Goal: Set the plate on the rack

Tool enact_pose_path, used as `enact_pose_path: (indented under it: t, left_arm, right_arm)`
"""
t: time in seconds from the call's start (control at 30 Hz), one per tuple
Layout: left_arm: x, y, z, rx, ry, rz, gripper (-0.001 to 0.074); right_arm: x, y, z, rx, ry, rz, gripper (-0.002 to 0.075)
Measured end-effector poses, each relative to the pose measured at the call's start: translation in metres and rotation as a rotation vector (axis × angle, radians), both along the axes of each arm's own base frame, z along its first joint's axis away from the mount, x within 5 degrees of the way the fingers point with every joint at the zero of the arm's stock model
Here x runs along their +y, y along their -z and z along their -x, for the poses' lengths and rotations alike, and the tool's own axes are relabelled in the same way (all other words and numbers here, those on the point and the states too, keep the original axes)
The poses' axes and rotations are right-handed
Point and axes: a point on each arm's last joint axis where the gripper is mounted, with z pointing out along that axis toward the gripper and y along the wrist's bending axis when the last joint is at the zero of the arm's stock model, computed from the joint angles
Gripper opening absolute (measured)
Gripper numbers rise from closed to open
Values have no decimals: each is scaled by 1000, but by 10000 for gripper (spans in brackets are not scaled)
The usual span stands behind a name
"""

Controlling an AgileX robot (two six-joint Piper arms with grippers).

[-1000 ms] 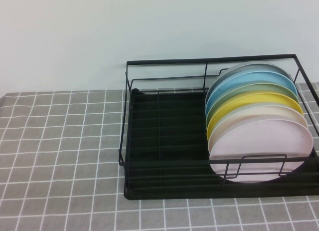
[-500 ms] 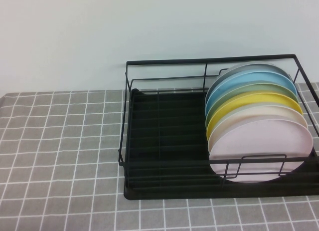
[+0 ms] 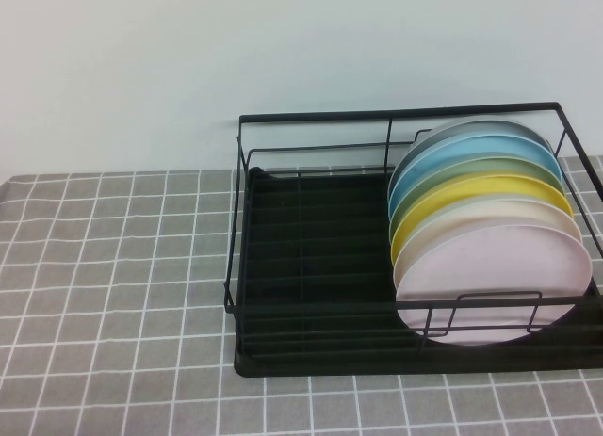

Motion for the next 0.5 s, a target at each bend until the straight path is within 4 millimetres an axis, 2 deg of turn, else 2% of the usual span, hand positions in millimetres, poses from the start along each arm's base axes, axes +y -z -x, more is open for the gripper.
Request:
enact_pose_path:
  t: [0.27,0.5]
  left_arm:
    - [0,0,0,0,1,-5,0]
    - [0,0,0,0,1,-5,0]
  right_arm:
    - [0,0,0,1,0,-4,-3]
    - [-5,-3,13,-89,15,-18,-3]
